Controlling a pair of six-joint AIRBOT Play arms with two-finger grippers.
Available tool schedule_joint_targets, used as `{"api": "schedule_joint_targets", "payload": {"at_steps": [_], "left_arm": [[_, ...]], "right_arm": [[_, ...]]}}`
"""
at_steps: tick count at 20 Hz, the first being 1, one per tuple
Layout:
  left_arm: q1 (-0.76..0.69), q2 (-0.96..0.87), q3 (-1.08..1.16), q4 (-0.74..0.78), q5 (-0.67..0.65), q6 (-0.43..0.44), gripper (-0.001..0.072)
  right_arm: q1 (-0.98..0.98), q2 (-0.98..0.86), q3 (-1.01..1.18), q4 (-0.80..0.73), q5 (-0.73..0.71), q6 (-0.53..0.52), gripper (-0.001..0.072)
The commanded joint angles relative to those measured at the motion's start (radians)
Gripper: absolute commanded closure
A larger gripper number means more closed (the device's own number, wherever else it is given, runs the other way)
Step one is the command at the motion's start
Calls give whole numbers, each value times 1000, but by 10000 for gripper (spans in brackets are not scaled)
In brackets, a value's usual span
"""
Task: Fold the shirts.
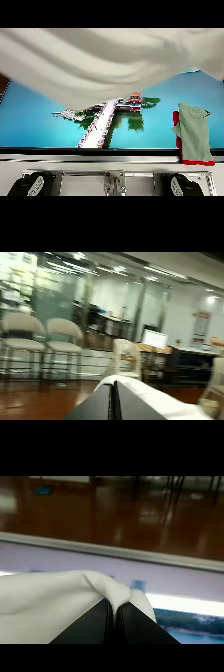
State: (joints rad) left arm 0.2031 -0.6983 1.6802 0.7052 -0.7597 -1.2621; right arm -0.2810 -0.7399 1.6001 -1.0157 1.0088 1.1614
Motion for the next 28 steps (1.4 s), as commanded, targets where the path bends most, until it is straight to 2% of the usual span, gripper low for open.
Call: {"api": "schedule_joint_targets", "payload": {"at_steps": [1, 4, 7, 10, 13, 15, 17, 20, 23, 25, 28], "left_arm": [[59, 73, 37, 279, -184, -141, 671], [60, 69, 33, 487, -456, -199, 671], [60, 72, -47, 604, -598, -203, 671], [60, 72, -206, 605, -622, -231, 671], [60, 41, -399, 605, -597, -254, 671], [60, -13, -488, 604, -530, -255, 670], [60, -108, -515, 604, -436, -263, 671], [60, -288, -504, 578, -267, -288, 670], [60, -452, -504, 460, -121, -288, 670], [52, -559, -504, 364, -69, -287, 670], [12, -690, -504, 344, -69, -288, 669]], "right_arm": [[-1, 114, 40, -134, -20, 89, 639], [-1, 141, 40, -154, -3, 110, 639], [-1, 112, 40, -179, 61, 132, 639], [0, 3, 40, -184, 187, 145, 639], [9, -181, 18, -177, 356, 164, 639], [61, -325, -39, -180, 366, 169, 639], [159, -492, -95, -190, 233, 167, 639], [274, -730, -96, -217, -100, 179, 639], [335, -872, -96, -212, -406, 259, 638], [352, -921, -96, -212, -487, 304, 638], [352, -973, -96, -177, -421, 313, 638]]}}
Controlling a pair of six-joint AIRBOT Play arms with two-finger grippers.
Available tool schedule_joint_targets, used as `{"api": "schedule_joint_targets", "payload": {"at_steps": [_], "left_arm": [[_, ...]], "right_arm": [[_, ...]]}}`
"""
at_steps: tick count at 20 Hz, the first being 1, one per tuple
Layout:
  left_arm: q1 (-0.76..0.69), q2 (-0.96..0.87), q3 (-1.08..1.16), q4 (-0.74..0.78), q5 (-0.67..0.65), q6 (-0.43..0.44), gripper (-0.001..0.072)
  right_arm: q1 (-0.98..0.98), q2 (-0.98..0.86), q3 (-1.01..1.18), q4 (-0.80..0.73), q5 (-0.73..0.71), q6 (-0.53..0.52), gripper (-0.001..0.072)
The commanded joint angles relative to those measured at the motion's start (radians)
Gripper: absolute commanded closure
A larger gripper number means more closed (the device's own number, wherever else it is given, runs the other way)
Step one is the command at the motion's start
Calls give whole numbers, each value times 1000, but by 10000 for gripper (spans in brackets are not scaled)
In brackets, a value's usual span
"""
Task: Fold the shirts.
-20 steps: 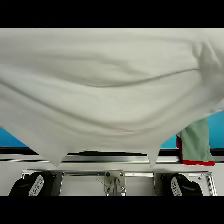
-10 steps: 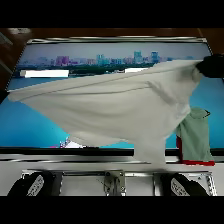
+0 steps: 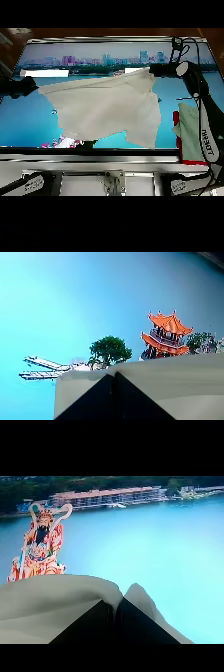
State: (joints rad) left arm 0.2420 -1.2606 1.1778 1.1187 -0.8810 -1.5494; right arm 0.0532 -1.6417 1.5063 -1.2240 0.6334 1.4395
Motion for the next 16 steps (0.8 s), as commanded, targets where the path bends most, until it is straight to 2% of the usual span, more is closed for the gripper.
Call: {"api": "schedule_joint_targets", "payload": {"at_steps": [1, 2, 3, 4, 5, 7, 9, 10, 11, 13, 16], "left_arm": [[-43, -162, -2, -69, 39, -1, 669], [-58, -191, -2, -73, 13, -1, 631], [-66, -209, -2, -73, -23, -1, 465], [-63, -212, -2, -71, -71, 0, 277], [-50, -208, -1, -61, -129, 0, 176], [6, -192, 3, -24, -306, 48, 195], [69, -167, -5, 39, -495, 113, 195], [101, -145, -31, 44, -553, 137, 192], [127, -120, -76, 40, -581, 150, 188], [161, -65, -225, 28, -565, 155, 69], [169, -45, -433, -141, -466, 255, 56]], "right_arm": [[19, -84, -2, 45, -8, 35, 630], [19, -90, -2, 61, 16, 35, 538], [18, -87, -2, 73, 24, 35, 281], [14, -71, -1, 87, 46, 33, 68], [6, -45, 1, 82, 78, 16, 60], [-28, 36, 1, 1, 186, -42, 63], [-88, 115, 1, -164, 354, -42, 65], [-135, 139, 1, -196, 467, -39, 65], [-187, 145, 1, -182, 570, -40, 65], [-301, 143, -42, -55, 704, -43, 64], [-407, 143, -177, 205, 728, -46, 64]]}}
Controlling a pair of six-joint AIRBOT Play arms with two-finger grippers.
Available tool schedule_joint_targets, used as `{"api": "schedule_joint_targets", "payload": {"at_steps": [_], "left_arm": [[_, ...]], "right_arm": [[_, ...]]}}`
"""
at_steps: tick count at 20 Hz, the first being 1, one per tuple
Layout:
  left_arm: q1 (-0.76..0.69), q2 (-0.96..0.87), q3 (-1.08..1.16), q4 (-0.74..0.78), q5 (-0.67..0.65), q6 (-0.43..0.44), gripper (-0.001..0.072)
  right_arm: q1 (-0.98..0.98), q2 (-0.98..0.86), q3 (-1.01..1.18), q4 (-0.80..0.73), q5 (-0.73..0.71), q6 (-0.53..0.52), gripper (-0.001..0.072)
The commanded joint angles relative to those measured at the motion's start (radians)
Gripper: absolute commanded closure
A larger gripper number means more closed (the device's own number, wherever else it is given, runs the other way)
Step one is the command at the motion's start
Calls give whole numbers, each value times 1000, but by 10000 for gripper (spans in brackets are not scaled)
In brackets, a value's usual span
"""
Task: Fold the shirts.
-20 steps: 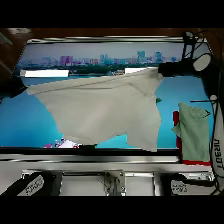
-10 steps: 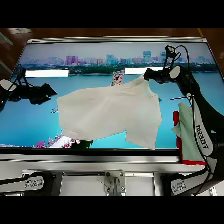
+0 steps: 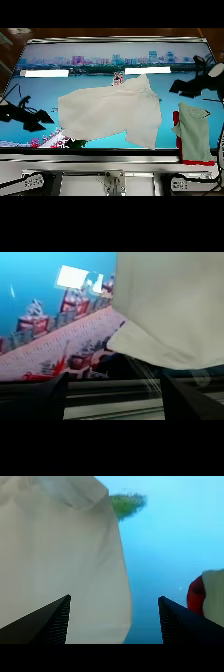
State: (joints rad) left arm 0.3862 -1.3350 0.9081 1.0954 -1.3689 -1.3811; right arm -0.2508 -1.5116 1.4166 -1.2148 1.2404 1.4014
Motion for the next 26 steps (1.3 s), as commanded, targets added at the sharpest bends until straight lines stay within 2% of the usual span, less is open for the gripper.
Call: {"api": "schedule_joint_targets", "payload": {"at_steps": [1, 3, 10, 13, 14, 16, 17, 19, 22, 26], "left_arm": [[24, 26, -212, -185, 70, 109, 59], [21, 20, -284, -277, 174, 133, 61], [-15, -21, -304, -302, 331, 140, 73], [-71, -47, -304, -351, 391, 140, 232], [-94, -55, -304, -364, 402, 140, 334], [-129, -60, -304, -370, 407, 146, 631], [-134, -59, -301, -371, 390, 174, 670], [-122, -50, -299, -370, 364, 196, 670], [-105, 2, -299, -370, 361, 196, 670], [-93, 81, -299, -370, 320, 211, 670]], "right_arm": [[-110, 13, -128, 248, 110, -15, 64], [-101, 13, -184, 264, 79, -24, 64], [-91, 13, -210, 263, 11, -34, 64], [-91, 13, -210, 263, 12, -34, 64], [-91, 13, -210, 263, 12, -34, 64], [-91, 13, -210, 239, 18, -32, 64], [-91, 12, -210, 198, 27, -20, 63], [-96, 13, -240, 149, 65, -10, 54], [-101, 12, -332, 190, 65, -27, 54], [-101, 12, -406, 227, -61, -28, 54]]}}
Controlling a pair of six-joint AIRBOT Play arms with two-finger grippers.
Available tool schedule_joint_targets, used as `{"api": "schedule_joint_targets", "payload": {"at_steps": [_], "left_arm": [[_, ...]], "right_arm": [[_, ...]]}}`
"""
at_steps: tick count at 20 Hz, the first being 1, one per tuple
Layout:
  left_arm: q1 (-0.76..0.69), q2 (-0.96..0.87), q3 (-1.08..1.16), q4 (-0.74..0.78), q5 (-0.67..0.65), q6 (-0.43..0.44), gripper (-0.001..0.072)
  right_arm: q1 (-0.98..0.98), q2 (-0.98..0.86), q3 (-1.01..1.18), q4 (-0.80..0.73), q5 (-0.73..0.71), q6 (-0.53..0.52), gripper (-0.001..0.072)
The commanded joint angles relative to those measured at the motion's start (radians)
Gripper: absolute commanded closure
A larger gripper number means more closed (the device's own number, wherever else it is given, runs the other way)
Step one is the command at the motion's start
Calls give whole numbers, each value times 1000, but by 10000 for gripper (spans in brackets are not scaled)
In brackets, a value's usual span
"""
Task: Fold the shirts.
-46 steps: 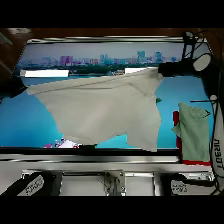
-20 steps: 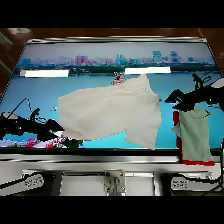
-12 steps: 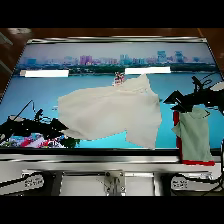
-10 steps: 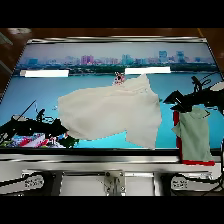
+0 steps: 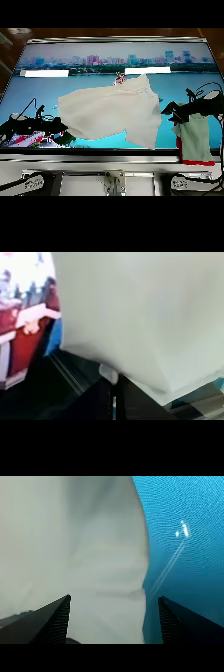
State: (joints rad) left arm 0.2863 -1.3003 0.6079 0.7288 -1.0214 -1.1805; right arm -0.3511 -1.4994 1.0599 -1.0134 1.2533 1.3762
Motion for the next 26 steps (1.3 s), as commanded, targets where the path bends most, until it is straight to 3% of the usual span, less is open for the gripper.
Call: {"api": "schedule_joint_targets", "payload": {"at_steps": [1, 9, 10, 11, 12, 17, 19, 23, 26], "left_arm": [[6, 58, 1, -4, -34, 10, 670], [6, 75, 1, -4, -59, 33, 670], [7, 87, 2, -4, -46, 36, 670], [7, 103, 3, -4, -28, 35, 670], [8, 121, 14, -3, -18, 35, 670], [8, 255, 246, -3, -19, 35, 672], [8, 357, 435, 18, -18, 36, 671], [8, 532, 913, 175, -14, 35, 670], [8, 611, 1185, 294, -14, -20, 670]], "right_arm": [[-1, 0, -56, 26, -100, 3, 55], [58, -140, -64, 125, -198, 15, 74], [74, -143, -64, 130, -221, 14, 220], [85, -141, -61, 143, -234, 13, 481], [89, -133, -51, 169, -226, -15, 634], [84, 47, 131, 259, -63, -254, 639], [84, 191, 270, 297, -54, -296, 639], [84, 522, 539, 286, -259, -287, 638], [84, 743, 625, 159, -457, -111, 638]]}}
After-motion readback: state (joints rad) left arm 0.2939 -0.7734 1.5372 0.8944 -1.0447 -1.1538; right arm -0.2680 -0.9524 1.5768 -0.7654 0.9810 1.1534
